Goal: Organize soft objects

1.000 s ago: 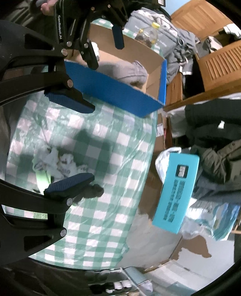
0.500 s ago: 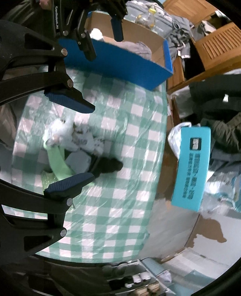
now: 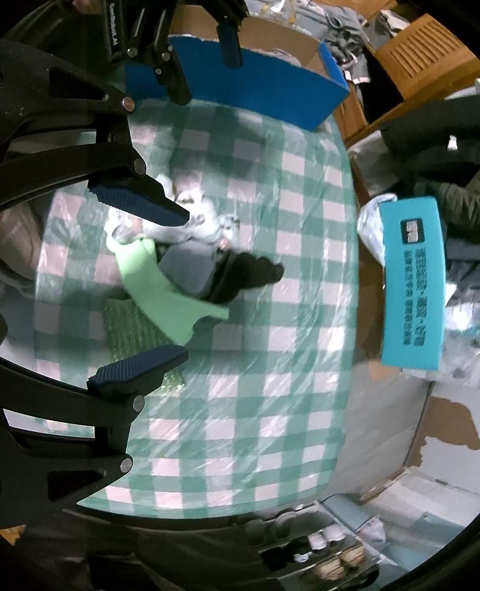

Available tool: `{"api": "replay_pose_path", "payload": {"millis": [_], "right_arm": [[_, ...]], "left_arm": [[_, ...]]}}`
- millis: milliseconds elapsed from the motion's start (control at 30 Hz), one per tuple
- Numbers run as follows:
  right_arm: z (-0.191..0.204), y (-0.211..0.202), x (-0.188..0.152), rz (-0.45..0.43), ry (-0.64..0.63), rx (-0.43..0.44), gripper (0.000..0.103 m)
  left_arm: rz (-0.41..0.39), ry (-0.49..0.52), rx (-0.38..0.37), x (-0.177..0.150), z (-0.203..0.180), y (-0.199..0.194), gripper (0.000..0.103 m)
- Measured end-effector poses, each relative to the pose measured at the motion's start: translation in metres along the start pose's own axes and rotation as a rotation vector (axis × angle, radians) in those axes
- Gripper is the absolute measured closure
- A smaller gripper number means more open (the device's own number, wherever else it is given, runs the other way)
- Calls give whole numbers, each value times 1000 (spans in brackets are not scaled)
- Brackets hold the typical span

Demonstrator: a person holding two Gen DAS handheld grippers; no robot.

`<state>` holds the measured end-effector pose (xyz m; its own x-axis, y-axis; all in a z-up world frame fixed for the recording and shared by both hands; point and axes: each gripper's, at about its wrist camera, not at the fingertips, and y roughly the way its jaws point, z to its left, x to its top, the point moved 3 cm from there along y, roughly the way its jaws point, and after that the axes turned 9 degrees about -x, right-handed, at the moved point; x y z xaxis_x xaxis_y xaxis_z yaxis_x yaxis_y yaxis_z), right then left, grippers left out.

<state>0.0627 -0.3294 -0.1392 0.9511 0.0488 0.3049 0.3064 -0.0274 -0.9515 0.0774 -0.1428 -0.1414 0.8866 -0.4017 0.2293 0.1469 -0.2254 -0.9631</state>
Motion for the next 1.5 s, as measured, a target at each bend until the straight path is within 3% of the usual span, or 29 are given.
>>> {"api": "replay_pose_path", "payload": {"millis": [500,1200,1500], "right_arm": [[-20,37,-14,84,29,-9,37],[-12,76,-17,158,30,22,37],[-14,86,-17,180,34,17,37]], "left_arm": [[56,-22,5,16,-8,41,23],[115,-105,-94,38,-13,90,21],[134,-80,-85,47,-25,110,17]]}}
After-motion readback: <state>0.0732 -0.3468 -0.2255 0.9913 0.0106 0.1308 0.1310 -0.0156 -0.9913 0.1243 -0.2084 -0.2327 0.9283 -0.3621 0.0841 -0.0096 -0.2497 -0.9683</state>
